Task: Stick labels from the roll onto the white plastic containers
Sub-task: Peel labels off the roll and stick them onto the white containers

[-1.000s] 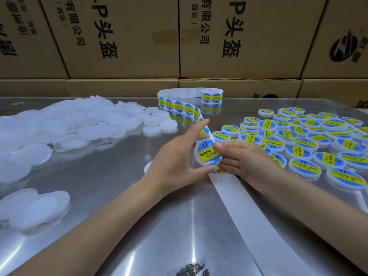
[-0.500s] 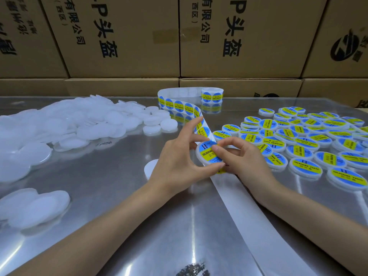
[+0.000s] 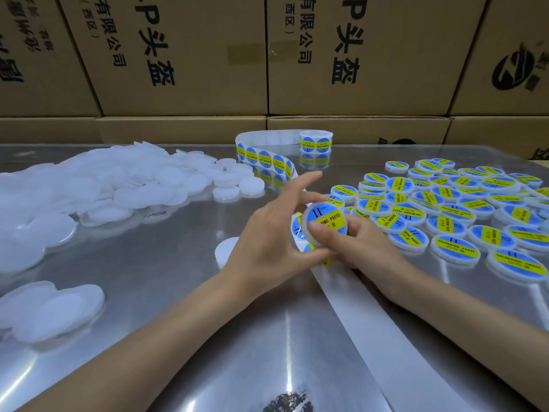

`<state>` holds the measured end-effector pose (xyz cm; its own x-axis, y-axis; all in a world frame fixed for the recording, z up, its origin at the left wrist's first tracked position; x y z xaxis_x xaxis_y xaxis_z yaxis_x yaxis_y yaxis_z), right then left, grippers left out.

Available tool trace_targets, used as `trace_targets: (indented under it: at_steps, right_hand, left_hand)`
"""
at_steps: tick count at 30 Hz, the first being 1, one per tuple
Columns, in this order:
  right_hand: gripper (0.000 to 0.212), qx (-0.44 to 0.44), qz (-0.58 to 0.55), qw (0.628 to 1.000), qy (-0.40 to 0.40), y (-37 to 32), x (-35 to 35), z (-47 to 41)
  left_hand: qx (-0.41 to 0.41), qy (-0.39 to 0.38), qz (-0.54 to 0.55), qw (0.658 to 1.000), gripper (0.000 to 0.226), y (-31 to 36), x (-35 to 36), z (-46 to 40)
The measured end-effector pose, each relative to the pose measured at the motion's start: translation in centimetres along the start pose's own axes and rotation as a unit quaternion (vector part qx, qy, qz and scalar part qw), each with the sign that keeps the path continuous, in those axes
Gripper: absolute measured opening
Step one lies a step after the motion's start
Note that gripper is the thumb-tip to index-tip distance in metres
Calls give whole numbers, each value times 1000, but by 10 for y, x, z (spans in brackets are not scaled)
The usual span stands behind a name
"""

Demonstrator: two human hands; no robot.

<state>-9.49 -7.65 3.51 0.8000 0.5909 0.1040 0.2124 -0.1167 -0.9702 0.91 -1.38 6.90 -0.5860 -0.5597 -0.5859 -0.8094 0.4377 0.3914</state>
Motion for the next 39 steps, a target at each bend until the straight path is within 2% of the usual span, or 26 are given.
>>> trace_targets:
  at_steps: [4, 8, 10, 14, 20, 22, 24, 27, 31, 35, 36, 39]
  right_hand:
    - [33, -7, 22, 1000, 21, 2, -3, 0]
    - [63, 19, 60, 997, 54, 3, -7, -2]
    - [67, 39, 61, 995, 75, 4, -10, -2]
    - [67, 47, 63, 992, 102, 6, -13, -2]
    - [60, 79, -3, 982, 169, 6, -19, -1]
    - [55, 86, -32, 976, 199, 6, -21, 0]
    - [49, 89, -61, 970, 219, 6, -23, 0]
    - [48, 101, -55, 971, 208, 7, -23, -3]
    - [52, 111, -23, 976, 184, 10, -23, -7]
    - [64, 99, 2, 982, 159, 11, -25, -9]
    - [63, 99, -18, 980, 170, 11, -27, -10]
    - [42, 98, -171, 958, 207, 13, -37, -12]
  left_hand:
    - [3, -9, 2, 1000, 85, 1, 6, 4]
    - [16, -2, -35, 999, 76, 0, 9, 4]
    - [14, -35, -78, 996, 75, 0, 14, 4]
    - [37, -117, -165, 979, 75, -2, 28, 7]
    - [76, -124, -187, 972, 56, 10, 34, 3]
    - [66, -132, -177, 973, 51, 11, 34, 2]
    - [80, -99, -189, 974, 46, 15, 31, 1]
    - [126, -7, -231, 965, 40, 22, 24, 3]
    - [166, 25, -210, 963, 21, 17, 16, 8]
    - [220, 62, -230, 946, 27, 19, 10, 11]
    - [224, 69, -230, 945, 26, 20, 9, 11]
    - [218, 55, -241, 944, 21, 17, 10, 11]
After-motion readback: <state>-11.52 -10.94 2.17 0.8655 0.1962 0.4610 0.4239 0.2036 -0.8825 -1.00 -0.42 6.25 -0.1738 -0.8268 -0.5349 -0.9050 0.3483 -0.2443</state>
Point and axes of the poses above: each hand's wrist, its own z-axis away from the middle knuckle, its own x-axis out of the palm, y = z × x, the point moved 6 cm from there along -z, towards the middle knuckle, and after that the axes turned 12 degrees about -z, right-handed, at the moved point
